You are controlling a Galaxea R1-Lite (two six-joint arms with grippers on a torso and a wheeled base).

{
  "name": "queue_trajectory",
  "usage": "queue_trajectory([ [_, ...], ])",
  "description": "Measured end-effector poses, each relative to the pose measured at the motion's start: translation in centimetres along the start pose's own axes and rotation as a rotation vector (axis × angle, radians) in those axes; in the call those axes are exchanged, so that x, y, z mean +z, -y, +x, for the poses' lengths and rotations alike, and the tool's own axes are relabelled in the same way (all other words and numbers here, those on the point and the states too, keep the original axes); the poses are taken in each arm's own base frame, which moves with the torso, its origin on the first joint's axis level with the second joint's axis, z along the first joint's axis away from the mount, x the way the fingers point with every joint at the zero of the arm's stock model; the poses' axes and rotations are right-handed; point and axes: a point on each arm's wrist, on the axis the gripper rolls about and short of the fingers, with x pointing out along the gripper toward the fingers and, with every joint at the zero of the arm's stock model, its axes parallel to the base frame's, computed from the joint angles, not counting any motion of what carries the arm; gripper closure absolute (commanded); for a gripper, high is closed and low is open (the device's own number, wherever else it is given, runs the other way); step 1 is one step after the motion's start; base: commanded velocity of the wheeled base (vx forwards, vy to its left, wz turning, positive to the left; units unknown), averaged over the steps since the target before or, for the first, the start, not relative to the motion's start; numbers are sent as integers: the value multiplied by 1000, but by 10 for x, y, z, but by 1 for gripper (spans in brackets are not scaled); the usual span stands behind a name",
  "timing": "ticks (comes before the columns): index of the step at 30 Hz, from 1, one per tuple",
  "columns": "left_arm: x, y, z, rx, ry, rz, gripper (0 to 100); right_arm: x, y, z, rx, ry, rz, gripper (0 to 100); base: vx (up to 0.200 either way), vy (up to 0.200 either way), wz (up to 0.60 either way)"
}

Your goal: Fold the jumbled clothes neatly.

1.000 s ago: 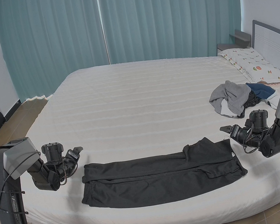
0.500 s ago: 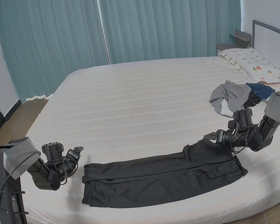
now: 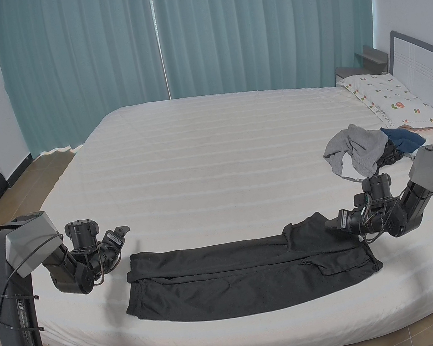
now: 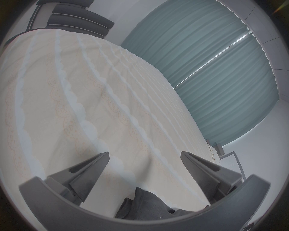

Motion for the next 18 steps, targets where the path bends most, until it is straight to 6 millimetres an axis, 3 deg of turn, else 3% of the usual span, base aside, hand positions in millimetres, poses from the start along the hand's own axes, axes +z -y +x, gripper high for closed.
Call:
queue_trajectory([
  [18,0,0,0,0,1,0,0,-5,16,-44,-6,-29,25,100,0,0,0],
])
